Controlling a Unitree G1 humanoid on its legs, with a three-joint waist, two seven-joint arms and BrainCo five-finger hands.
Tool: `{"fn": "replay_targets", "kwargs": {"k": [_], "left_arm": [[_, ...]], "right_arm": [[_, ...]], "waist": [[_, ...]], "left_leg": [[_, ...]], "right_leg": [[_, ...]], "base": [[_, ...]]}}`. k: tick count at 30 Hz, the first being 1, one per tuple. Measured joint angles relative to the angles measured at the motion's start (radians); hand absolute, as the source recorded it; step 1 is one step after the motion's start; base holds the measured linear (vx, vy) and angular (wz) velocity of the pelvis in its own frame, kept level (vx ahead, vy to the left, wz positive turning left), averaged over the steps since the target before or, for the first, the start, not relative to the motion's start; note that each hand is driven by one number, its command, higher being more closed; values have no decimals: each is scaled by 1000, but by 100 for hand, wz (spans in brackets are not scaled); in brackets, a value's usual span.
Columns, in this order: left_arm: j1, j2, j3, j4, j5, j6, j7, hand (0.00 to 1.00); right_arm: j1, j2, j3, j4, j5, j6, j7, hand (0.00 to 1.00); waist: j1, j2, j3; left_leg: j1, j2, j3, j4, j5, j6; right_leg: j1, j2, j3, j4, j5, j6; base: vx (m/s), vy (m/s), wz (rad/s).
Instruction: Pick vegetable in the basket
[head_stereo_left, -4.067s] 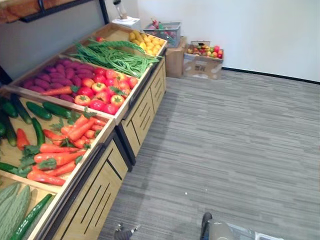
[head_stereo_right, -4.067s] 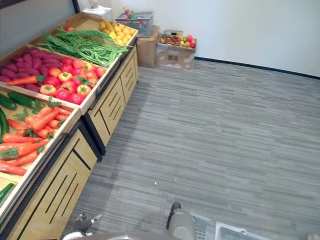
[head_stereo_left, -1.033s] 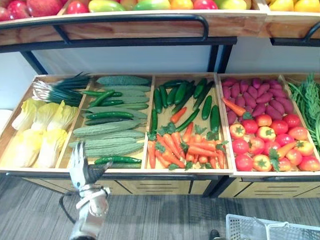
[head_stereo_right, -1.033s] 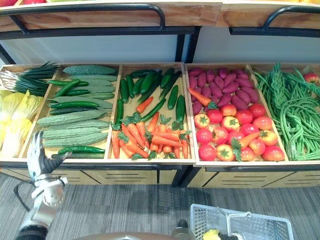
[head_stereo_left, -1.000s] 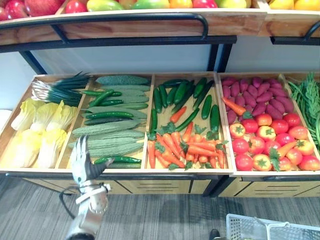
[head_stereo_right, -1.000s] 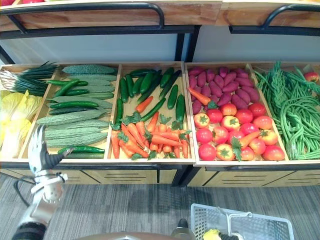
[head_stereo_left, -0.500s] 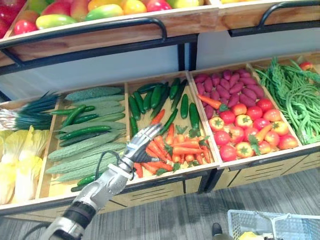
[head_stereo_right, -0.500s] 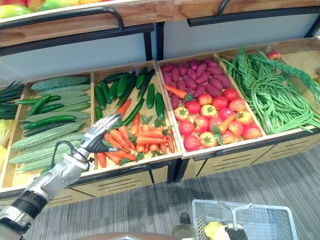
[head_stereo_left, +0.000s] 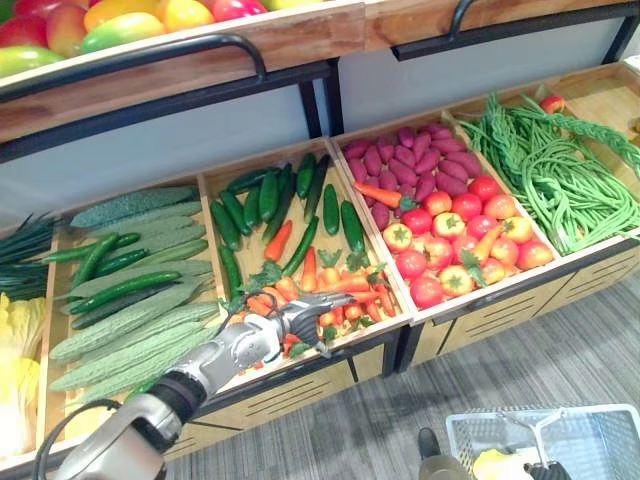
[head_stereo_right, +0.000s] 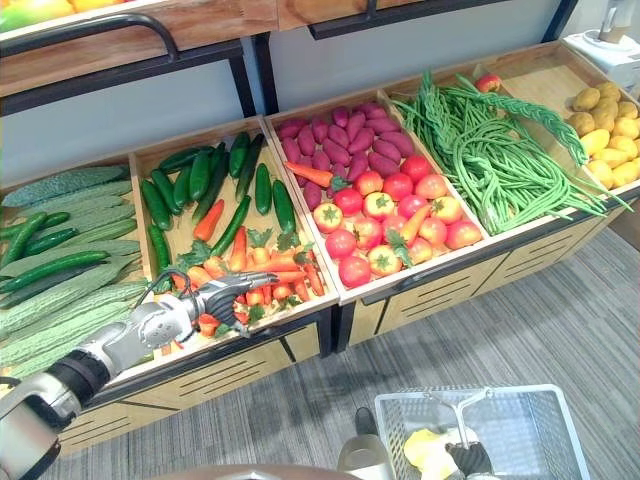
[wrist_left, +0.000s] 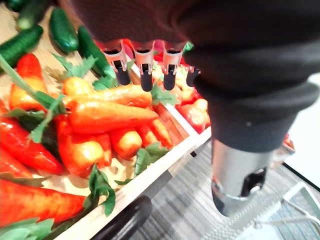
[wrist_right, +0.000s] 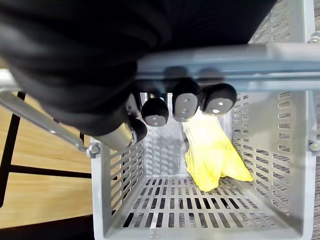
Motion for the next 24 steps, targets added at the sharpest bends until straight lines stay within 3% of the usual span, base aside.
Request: {"fn": "replay_targets", "kwargs": {"k": [7,17,21,24], "left_arm": [[-21,26,-45,-2,-41,0,-50,0],[-27,30,-97,-1,-39,-1,-77,0],[-36,30,-99,0,-18,12,-39,0],[-53,29,-96,24,50,49,71,0]], "right_arm": [[-9,-107,-13,-20,-36,-43,45,100],[-13,-119,-14,-75,-36,-60,104,100],[-13,-119,-12,-77,-36,-60,106,100],[-13,-119,-9,-77,-36,-60,106,100]], "waist": [[-6,-1,11],[-8,-16,23],[-17,-16,24],[-25,-19,26]], "left_leg": [[0,2,1,3,-1,-1],[-21,6,14,19,-5,-7],[-23,9,18,18,-5,-7],[-23,9,21,18,-6,-8]], "right_leg": [[-2,1,0,6,-1,-1],[-45,2,19,42,-9,-12],[-51,7,22,46,-9,-11],[-52,8,24,46,-9,-11]], "base": [[-23,-25,0],[-45,-31,-5],[-4,-22,-2],[-1,-5,-1]]}}
